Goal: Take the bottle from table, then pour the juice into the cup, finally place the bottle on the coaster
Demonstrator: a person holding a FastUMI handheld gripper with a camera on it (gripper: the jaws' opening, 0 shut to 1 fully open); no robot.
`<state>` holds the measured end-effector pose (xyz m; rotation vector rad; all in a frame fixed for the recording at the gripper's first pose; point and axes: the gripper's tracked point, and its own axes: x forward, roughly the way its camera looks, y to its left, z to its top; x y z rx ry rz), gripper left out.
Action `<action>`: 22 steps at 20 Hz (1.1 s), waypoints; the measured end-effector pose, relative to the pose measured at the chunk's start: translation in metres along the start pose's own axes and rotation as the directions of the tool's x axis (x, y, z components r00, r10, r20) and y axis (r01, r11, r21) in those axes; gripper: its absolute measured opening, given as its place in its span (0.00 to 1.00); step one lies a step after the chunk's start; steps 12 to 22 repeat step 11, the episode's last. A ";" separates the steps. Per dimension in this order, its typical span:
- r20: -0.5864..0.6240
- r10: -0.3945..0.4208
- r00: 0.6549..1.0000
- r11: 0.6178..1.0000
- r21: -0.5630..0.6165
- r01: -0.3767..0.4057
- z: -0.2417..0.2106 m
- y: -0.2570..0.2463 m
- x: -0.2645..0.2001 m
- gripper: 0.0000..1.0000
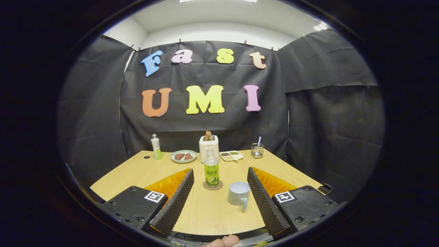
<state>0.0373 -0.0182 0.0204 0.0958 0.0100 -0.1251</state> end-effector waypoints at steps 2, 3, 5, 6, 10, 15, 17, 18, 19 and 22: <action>0.002 0.004 1.000 1.000 0.003 -0.004 -0.001 0.000 0.000 1.00; 0.002 0.005 1.000 1.000 0.002 -0.005 -0.003 0.001 0.000 1.00; -0.002 0.004 1.000 1.000 0.000 -0.004 -0.005 0.000 0.001 1.00; -0.004 0.007 1.000 1.000 -0.002 -0.007 -0.004 0.001 0.001 1.00; 0.003 0.034 0.999 0.999 -0.014 -0.034 -0.004 0.010 0.002 1.00; 0.010 0.044 0.999 0.999 -0.021 -0.044 -0.003 0.012 0.002 1.00; 0.010 0.044 0.999 0.999 -0.021 -0.044 -0.003 0.012 0.002 1.00; 0.010 0.044 0.999 0.999 -0.021 -0.044 -0.003 0.012 0.002 1.00; 0.010 0.044 0.999 0.999 -0.021 -0.044 -0.003 0.012 0.002 1.00; 0.010 0.044 0.999 0.999 -0.021 -0.044 -0.003 0.012 0.002 1.00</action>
